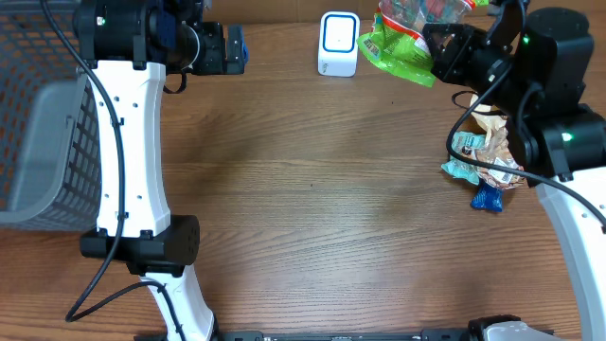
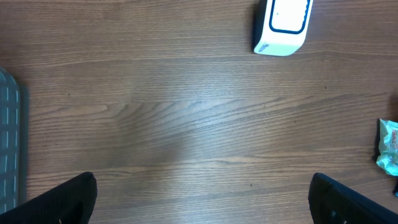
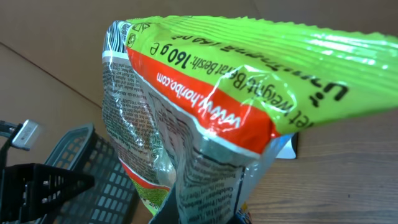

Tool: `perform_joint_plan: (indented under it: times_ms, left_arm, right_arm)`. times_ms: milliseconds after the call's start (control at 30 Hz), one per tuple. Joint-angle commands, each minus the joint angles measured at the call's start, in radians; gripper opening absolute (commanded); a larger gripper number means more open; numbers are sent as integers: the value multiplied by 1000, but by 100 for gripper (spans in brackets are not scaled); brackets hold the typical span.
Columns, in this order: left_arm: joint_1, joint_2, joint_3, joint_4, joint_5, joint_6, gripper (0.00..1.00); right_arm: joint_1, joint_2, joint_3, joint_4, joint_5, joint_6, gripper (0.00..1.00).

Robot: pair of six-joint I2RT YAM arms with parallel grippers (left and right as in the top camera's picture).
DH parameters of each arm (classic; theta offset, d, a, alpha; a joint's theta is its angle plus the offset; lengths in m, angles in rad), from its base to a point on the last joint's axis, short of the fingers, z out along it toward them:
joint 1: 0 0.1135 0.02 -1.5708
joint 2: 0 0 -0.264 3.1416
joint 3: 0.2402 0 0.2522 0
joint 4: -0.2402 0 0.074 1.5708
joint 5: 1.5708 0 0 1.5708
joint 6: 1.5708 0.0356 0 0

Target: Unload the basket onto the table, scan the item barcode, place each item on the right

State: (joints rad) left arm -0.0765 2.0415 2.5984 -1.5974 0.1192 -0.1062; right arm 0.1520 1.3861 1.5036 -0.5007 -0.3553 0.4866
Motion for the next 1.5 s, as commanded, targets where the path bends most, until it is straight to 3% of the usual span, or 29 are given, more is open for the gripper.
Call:
perform_joint_plan:
  times_ms: [0, 433, 767, 1100, 1167, 1200, 1267, 1333, 1467]
  left_arm:
    - [4, 7, 15, 1, 4, -14, 100]
    - [4, 7, 15, 1, 4, -14, 100]
    - [4, 7, 15, 1, 4, -14, 100]
    - [4, 7, 15, 1, 4, -14, 100]
    - [4, 7, 15, 1, 4, -14, 100]
    - [4, 7, 15, 1, 4, -14, 100]
    - [4, 7, 15, 1, 4, -14, 100]
    - [4, 7, 15, 1, 4, -14, 100]
    - [4, 7, 15, 1, 4, -14, 100]
  right_arm:
    - [3, -20, 16, -7, 61, 20, 4]
    - [6, 83, 16, 2, 178, 227, 4]
    - [109, 431, 16, 73, 128, 225, 4]
    - [113, 455, 16, 74, 106, 225, 4]
    - [113, 455, 16, 86, 69, 196, 4]
    - [113, 455, 16, 151, -95, 24, 4]
    - [113, 454, 17, 253, -348, -168, 4]
    - [108, 455, 29, 292, -433, -196, 4]
    - [107, 455, 37, 304, -425, -198, 4]
